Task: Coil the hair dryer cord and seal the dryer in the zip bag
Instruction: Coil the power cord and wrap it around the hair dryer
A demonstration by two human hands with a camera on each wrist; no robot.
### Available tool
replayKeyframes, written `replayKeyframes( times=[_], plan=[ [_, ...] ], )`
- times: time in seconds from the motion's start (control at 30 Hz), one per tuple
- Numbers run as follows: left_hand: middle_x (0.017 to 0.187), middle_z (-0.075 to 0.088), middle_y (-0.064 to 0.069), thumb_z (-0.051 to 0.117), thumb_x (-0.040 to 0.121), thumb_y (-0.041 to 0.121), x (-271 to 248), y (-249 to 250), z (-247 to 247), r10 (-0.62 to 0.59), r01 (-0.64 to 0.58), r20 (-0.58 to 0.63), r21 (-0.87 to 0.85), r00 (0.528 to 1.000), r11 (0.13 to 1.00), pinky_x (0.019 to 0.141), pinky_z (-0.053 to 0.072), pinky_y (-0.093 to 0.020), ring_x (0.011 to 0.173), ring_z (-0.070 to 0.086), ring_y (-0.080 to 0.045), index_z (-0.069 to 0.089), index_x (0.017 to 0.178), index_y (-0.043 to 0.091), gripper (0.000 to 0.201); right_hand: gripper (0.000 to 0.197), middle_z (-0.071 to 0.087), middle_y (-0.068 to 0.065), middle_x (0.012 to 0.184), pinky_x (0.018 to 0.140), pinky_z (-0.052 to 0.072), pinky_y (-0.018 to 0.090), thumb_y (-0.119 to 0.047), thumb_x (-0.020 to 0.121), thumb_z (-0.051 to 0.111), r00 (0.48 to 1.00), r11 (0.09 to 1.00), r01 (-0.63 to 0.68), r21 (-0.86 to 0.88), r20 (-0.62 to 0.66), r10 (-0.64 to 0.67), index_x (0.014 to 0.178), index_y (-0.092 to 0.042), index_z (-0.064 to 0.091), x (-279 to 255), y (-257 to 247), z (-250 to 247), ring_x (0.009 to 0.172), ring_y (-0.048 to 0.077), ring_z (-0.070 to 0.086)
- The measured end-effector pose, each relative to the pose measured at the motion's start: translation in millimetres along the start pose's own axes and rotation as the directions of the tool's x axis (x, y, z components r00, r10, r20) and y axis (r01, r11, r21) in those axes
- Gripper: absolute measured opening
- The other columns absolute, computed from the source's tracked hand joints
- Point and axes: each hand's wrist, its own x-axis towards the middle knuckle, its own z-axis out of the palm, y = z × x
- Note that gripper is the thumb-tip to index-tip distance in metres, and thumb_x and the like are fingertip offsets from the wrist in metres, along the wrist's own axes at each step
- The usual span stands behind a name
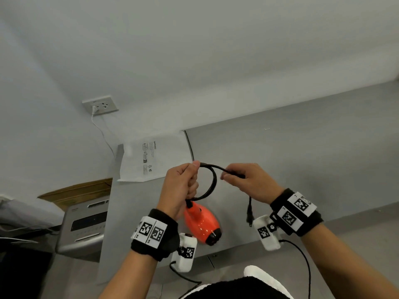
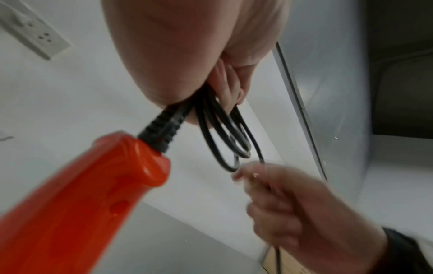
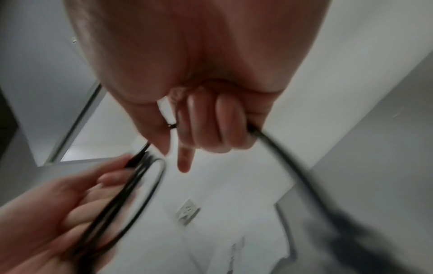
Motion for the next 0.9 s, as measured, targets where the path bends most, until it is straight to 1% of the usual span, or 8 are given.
replayKeyframes(
  times=[0.13,0.27,0.4,0.5,0.67,0.73,0.83,0.9],
  plan=[
    [0.054,0.024,0.005,0.057,0.104,0.020,4,7,-11,-0.010,0.007,-0.029,-0.081,1.000,0.997,0.042,0.007,-0.024,0.041,0.016,-0.006,0.039,0.062,0.019,0.045,0.022,0.061,-0.004,0.075,0.067,0.040,0.026,-0.023,0.099,0.057,0.997,0.961,-0.079,-0.264,-0.014,0.079,0.089,-0.013,0.074,-10,41,-13,0.070,0.014,0.057],
    [0.053,0.025,0.005,0.057,0.104,0.022,6,5,-6,-0.019,0.018,-0.016,-0.076,1.000,0.997,0.041,0.008,-0.021,0.040,0.016,-0.006,0.041,0.062,0.018,0.045,0.040,0.046,-0.004,0.089,0.078,0.043,0.035,-0.047,0.100,0.049,0.962,0.763,-0.128,-0.633,0.109,0.252,0.086,-0.016,0.070,-21,55,-7,0.085,0.019,0.049],
    [0.052,0.026,0.006,0.056,0.104,0.022,11,2,-3,-0.042,0.040,-0.023,-0.094,0.999,0.995,0.038,0.011,-0.017,0.039,0.016,-0.005,0.040,0.063,0.018,0.044,0.031,0.067,-0.006,0.069,0.060,0.046,0.021,-0.033,0.096,0.062,0.999,0.984,-0.034,-0.173,-0.044,0.027,0.075,-0.013,0.072,-32,10,-15,0.061,0.009,0.060],
    [0.053,0.026,0.006,0.056,0.104,0.023,10,2,4,-0.044,0.044,0.009,-0.062,0.999,0.997,0.038,0.012,-0.018,0.039,0.017,-0.006,0.040,0.063,0.018,0.044,0.012,0.071,-0.007,0.074,0.054,0.055,0.028,-0.013,0.093,0.067,0.969,0.958,0.153,0.242,-0.225,-0.098,0.088,-0.008,0.078,-37,-37,-15,0.057,0.013,0.063],
    [0.055,0.025,0.001,0.057,0.103,0.024,5,6,16,-0.030,0.033,0.065,-0.051,0.997,0.998,0.042,0.010,-0.023,0.040,0.018,-0.008,0.043,0.063,0.016,0.043,0.011,0.066,-0.015,0.087,0.069,0.054,0.019,-0.012,0.090,0.070,0.909,0.953,0.303,-0.027,-0.292,-0.297,0.098,-0.012,0.077,-11,-35,16,0.070,0.000,0.062],
    [0.054,0.025,0.001,0.057,0.103,0.024,4,7,15,-0.027,0.032,0.081,-0.059,0.996,0.998,0.041,0.011,-0.021,0.039,0.018,-0.008,0.044,0.061,0.017,0.045,0.005,0.062,-0.013,0.078,0.064,0.053,0.024,-0.021,0.090,0.069,0.918,0.958,0.237,-0.161,-0.285,-0.275,0.095,-0.020,0.068,-2,-26,26,0.064,0.003,0.057],
    [0.052,0.022,0.002,0.055,0.104,0.023,1,9,14,-0.029,0.040,0.137,-0.081,0.990,0.996,0.040,0.013,-0.017,0.038,0.016,-0.007,0.041,0.060,0.016,0.047,0.026,0.055,-0.006,0.071,0.057,0.045,0.019,-0.025,0.081,0.072,0.916,0.999,0.042,-0.009,-0.400,-0.042,0.090,-0.024,0.047,5,-19,35,0.060,0.009,0.050],
    [0.053,0.020,0.003,0.054,0.104,0.023,-1,10,16,-0.032,0.046,0.180,-0.076,0.983,0.996,0.040,0.012,-0.017,0.039,0.015,-0.007,0.039,0.061,0.014,0.046,0.027,0.064,-0.004,0.088,0.069,0.048,0.017,-0.015,0.081,0.071,0.953,0.981,0.044,0.188,-0.302,0.015,0.099,-0.022,0.054,9,-15,35,0.077,0.007,0.060]
  ],
)
